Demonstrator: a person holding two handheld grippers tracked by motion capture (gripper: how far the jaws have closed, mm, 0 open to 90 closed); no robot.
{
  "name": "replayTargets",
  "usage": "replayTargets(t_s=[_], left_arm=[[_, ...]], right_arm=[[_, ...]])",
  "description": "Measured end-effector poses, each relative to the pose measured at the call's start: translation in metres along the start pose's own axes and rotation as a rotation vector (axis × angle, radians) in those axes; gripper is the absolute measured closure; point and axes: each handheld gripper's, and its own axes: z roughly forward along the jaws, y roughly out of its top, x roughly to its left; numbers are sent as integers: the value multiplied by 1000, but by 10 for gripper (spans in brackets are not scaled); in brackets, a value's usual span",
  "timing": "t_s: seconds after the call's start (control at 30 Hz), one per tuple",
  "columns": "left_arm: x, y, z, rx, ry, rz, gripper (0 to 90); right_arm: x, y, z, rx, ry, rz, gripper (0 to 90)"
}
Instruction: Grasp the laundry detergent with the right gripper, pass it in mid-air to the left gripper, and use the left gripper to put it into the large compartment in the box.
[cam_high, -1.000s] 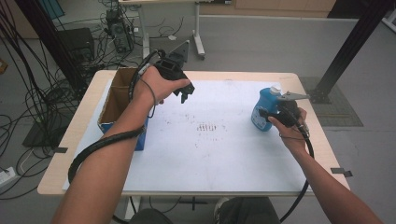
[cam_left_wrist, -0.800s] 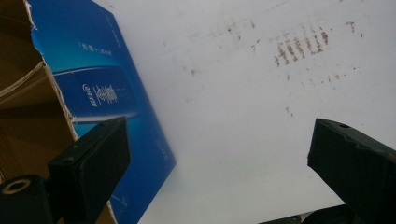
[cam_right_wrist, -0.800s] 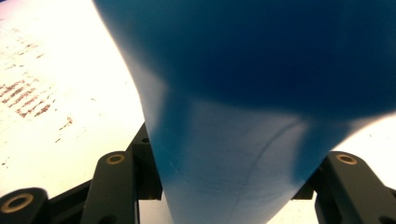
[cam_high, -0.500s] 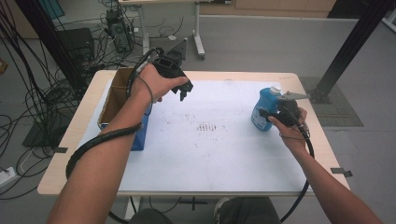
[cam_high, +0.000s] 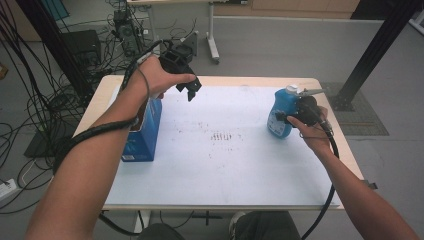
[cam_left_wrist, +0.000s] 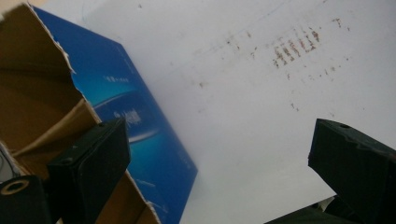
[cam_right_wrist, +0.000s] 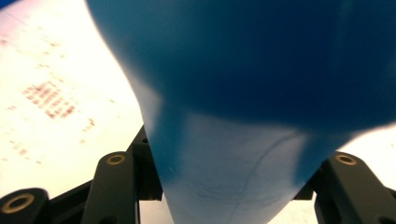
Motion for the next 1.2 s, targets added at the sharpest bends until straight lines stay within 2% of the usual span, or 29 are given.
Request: replayTargets(t_s=[0.17, 0.3, 0.47, 0.63, 0.8, 0.97, 1.2], left_arm=[[3, 3, -16, -33, 33, 90, 60], [2, 2, -29, -57, 41, 178, 60], [1, -1, -39, -66, 27, 273, 61], [-3, -3, -48, -74, 22, 345, 61], [-10, -8, -58, -92, 24, 414, 60], [-16, -13, -62, -80, 29, 454, 62], [-23, -21, -66, -56, -8, 513, 59]], right_arm=[[8, 27, -4, -7, 56, -25, 447], [22, 53, -7, -11, 113, -79, 446], [50, 84, -5, 1, 215, -174, 446], [81, 106, 4, 18, 311, -276, 445], [113, 119, 11, 22, 396, -367, 445], [140, 124, 19, 27, 477, -437, 446], [166, 128, 29, 8, 546, -486, 446]])
